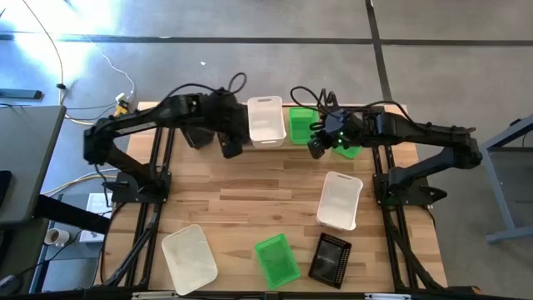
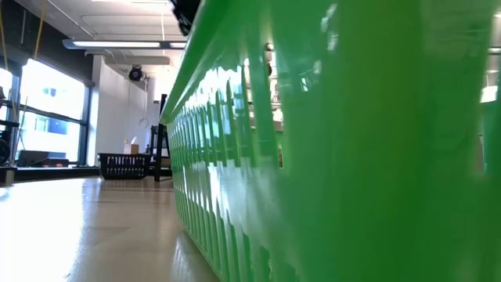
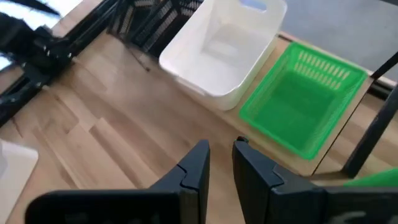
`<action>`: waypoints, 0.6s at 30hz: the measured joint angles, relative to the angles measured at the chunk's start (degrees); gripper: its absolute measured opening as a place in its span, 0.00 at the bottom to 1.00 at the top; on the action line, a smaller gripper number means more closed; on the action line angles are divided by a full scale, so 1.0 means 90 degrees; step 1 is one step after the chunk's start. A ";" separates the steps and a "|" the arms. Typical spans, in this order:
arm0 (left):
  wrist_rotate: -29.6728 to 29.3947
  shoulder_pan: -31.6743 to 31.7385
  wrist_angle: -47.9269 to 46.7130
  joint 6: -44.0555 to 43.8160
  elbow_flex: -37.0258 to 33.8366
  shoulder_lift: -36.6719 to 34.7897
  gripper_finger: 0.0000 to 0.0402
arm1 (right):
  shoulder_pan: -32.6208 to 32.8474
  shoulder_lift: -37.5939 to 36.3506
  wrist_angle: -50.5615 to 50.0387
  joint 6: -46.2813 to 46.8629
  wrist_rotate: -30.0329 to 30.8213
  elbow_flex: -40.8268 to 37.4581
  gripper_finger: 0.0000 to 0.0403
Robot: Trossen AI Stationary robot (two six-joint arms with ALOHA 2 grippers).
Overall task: Stack baskets on shelf by color
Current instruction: Stack the bottom black bin on top of the black bin on the shelf
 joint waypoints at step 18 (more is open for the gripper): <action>-0.0394 -0.1128 0.0426 -0.1903 -0.2095 -0.1890 0.30 | 0.1348 0.0000 -0.1838 0.1841 -0.0024 0.0000 0.14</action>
